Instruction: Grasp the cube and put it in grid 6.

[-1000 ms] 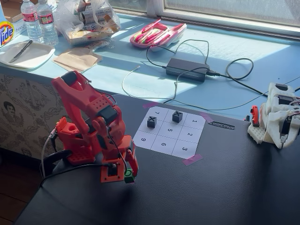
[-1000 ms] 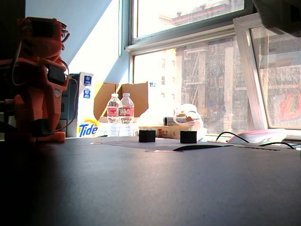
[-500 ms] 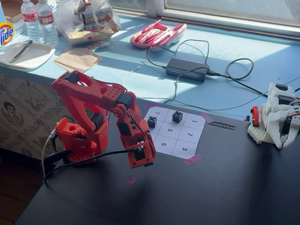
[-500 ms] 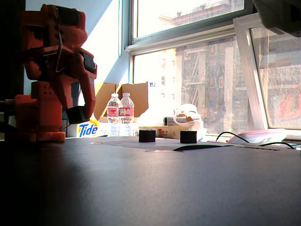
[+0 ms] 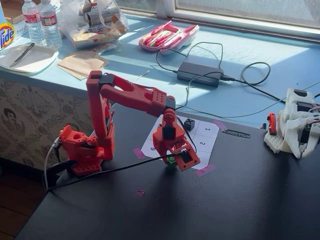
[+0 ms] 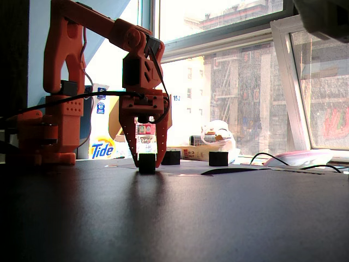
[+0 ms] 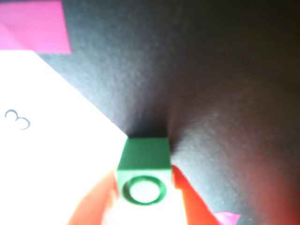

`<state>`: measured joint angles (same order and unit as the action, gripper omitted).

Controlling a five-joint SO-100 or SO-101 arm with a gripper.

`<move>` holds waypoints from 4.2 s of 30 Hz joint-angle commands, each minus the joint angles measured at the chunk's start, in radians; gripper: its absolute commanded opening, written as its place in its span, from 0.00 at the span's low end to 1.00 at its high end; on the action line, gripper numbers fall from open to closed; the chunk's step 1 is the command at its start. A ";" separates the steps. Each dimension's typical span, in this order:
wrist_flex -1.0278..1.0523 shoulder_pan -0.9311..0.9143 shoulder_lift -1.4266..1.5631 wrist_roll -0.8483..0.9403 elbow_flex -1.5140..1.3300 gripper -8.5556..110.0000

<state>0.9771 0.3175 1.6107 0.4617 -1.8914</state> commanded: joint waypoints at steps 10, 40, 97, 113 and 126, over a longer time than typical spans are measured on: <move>0.074 0.169 -0.121 -0.040 0.256 0.07; 0.057 -0.051 0.213 -0.041 0.153 0.49; -0.181 -0.523 1.689 -0.233 -1.239 0.16; -0.179 -0.518 1.689 -0.222 -1.239 0.16; -0.179 -0.520 1.689 -0.222 -1.239 0.15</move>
<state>0.7931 -0.2040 3.2919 0.2286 -3.0618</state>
